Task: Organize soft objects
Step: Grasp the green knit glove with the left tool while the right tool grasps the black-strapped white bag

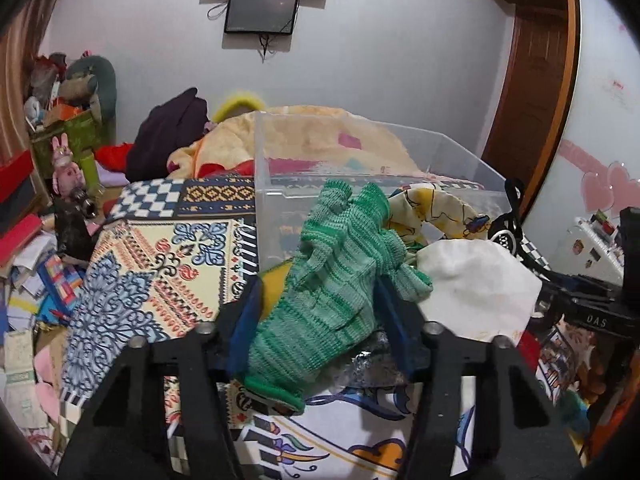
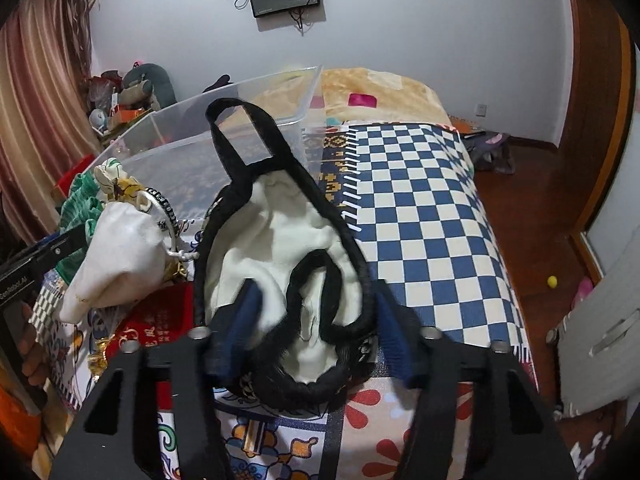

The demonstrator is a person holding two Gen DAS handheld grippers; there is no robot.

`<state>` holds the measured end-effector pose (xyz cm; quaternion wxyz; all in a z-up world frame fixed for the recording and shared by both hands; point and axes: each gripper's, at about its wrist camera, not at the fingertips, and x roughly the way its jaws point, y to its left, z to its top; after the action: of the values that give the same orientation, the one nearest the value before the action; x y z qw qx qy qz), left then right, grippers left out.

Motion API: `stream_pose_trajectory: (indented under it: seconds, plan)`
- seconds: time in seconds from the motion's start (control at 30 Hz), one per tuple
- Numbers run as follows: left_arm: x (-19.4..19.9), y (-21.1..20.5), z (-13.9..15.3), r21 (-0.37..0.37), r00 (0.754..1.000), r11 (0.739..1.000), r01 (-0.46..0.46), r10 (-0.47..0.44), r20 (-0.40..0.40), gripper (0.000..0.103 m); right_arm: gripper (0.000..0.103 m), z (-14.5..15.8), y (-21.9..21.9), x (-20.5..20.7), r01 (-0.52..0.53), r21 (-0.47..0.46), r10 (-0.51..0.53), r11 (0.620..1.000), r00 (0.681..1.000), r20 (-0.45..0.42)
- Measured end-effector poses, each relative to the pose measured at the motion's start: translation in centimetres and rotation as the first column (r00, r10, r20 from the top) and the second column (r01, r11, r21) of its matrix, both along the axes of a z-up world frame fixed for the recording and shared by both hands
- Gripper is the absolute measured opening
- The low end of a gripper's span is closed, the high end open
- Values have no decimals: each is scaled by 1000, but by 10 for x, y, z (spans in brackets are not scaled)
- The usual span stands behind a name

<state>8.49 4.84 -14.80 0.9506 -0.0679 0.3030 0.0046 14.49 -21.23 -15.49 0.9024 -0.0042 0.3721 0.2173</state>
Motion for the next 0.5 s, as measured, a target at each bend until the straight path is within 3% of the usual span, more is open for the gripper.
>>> stream_pose_trajectory:
  seconds: [0.03,0.1,0.17,0.33,0.5]
  plan:
    - [-2,0,2,8,1000,1000,2,-2,6,45,40,0,0,0,1,-2,-1,1000,1000,7]
    - [-7,-1,6,8,1000,1000,11,-11,19,38,22,4,-1,-2,7,1,-7,1000,1000,20]
    - [-9,-2,8,7,999,1000,22,-22,25,29,13,7,-1,-2,10,10,-10,1000,1000,18]
    - [-17,-7,16,12,997,998,57,-57,57,9,12,18,0,-7,1,7,-2,1000,998,61]
    - [-29,-13,30,21,991,997,77,-79,105,8,11,38,-5,-11,-1,34,-3,999,993,119]
